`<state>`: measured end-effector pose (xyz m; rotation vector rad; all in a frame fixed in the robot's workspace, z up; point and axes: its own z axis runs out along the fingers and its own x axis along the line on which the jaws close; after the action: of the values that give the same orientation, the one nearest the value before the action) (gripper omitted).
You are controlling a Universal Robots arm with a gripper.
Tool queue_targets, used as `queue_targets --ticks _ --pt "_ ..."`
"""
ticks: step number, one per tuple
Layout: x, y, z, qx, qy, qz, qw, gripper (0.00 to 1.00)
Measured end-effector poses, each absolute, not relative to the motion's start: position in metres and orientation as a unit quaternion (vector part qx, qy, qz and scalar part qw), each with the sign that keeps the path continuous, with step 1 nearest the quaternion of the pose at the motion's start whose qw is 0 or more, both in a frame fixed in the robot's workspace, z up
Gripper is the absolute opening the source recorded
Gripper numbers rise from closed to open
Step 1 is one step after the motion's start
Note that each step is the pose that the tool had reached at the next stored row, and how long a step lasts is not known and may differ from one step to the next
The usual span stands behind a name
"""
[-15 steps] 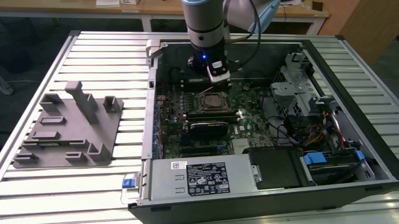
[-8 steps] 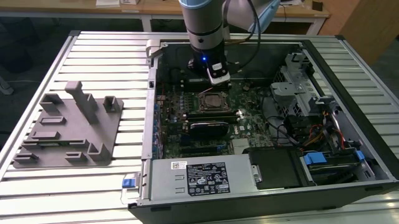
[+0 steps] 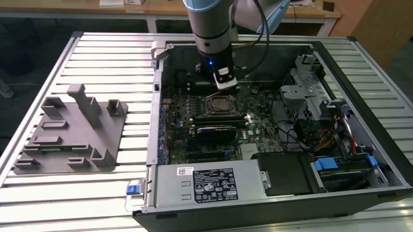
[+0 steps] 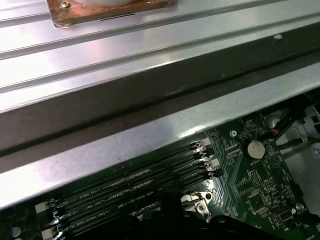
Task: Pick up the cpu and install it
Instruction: 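Install the first cpu locking lever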
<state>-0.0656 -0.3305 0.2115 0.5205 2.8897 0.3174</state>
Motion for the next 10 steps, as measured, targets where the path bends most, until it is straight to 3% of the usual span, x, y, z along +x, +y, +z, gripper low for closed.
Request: queue_targets --ticks 10 --pt "-0.0655 -0.3252 0.2053 0.186 0.972 0.106 0.095 0.11"
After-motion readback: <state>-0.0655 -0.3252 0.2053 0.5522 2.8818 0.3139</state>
